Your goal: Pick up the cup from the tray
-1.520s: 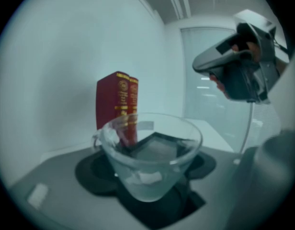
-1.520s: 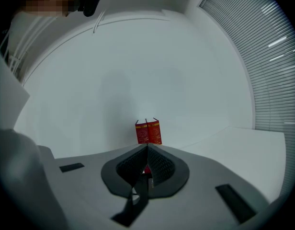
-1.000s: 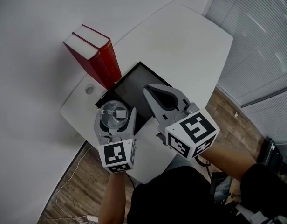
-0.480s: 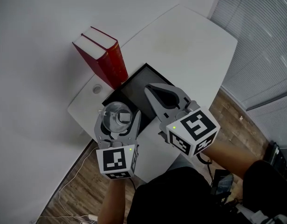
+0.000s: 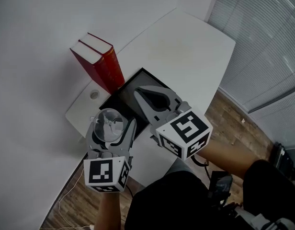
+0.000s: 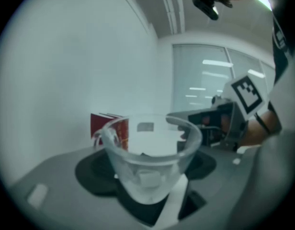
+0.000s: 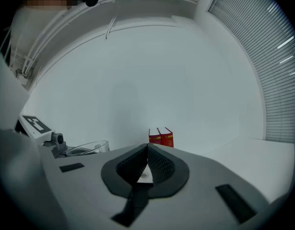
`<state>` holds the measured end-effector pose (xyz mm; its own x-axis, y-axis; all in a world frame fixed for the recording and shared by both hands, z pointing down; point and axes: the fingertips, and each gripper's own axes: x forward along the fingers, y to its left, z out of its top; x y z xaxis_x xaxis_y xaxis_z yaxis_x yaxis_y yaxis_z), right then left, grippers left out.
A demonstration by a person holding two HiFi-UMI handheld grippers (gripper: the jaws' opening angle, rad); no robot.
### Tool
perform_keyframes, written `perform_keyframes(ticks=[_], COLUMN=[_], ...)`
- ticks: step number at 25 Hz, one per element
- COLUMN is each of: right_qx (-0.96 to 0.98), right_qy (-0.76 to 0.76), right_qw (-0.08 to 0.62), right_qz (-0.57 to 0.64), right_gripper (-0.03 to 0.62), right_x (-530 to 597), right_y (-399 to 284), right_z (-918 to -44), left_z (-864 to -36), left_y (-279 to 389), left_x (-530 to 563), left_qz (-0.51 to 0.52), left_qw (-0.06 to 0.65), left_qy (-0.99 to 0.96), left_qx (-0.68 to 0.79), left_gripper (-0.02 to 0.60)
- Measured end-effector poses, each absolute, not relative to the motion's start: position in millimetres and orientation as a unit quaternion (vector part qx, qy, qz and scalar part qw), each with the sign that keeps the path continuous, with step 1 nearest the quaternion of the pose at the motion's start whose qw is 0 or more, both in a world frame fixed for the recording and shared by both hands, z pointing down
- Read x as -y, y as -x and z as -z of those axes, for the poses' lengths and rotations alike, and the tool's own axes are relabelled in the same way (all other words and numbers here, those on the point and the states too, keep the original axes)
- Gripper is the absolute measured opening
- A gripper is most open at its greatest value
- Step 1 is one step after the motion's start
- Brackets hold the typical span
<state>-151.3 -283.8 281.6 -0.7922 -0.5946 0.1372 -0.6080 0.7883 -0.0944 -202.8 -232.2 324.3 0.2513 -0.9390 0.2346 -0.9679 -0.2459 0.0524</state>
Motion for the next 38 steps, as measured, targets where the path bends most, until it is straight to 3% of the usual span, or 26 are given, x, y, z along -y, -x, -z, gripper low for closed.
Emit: perform_keyframes(ticks=[18,38], right_qx=[0.943,0.941], right_qy=[-0.329,-0.334], right_qw=[0.031,0.038], right_qz=[-0.050,-0.035], right_gripper=[0.014,0.014], right_x=[276.1,273.5], right_y=[128.9,132.0], right_z=[-252.9,-253.3], left_z=[-270.3,-265.4], left_y=[185.8,181.9], left_x=[204.8,207.6], left_qz=[-0.082,-0.079], left_qw=[0.074,0.061], left_qy=[-0.795,-0.803], left_qx=[0.597,0.588], left_gripper=[0.388,0.390])
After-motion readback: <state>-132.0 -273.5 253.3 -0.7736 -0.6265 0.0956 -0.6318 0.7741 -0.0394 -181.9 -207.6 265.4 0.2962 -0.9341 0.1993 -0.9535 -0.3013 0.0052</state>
